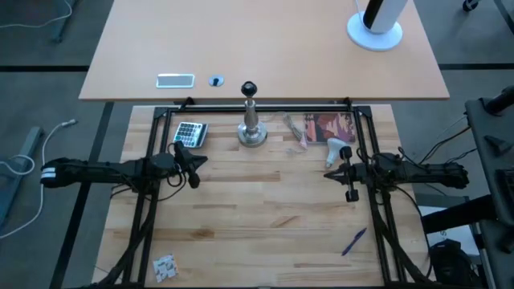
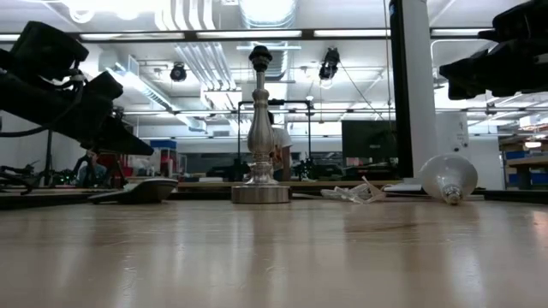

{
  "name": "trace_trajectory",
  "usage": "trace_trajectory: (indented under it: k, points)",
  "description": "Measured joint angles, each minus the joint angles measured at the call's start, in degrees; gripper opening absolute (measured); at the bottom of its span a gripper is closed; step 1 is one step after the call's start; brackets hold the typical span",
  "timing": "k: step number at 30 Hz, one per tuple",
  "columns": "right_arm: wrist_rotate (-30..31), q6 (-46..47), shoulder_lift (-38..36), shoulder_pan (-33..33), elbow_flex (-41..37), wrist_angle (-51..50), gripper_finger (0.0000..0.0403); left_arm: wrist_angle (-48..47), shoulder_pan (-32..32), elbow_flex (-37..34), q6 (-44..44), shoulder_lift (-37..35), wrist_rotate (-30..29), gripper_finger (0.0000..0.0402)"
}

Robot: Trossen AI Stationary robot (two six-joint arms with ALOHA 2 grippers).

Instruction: Screw lightbulb

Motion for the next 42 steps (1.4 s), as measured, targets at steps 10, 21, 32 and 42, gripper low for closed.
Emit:
trace_trajectory:
  k: [10,21,32,42]
  points:
    - [5.11,6.66,0.01,0.0,0.0,0.13,0.0,0.01,0.0,0.0,0.12,0.0,-0.04,0.0022]
    - [7.16,3.28,0.02,0.0,0.0,-0.1,0.0,2.83,-0.02,8.77,-25.41,0.24,1.51,0.0022]
    - [7.47,-2.47,0.02,0.0,-0.02,-0.29,0.0,1.49,-0.02,19.86,-14.94,3.94,1.2,0.0022]
    - [7.15,-2.47,0.02,0.0,-0.01,-0.44,0.0,1.28,-0.04,23.42,-15.38,10.55,1.25,0.0022]
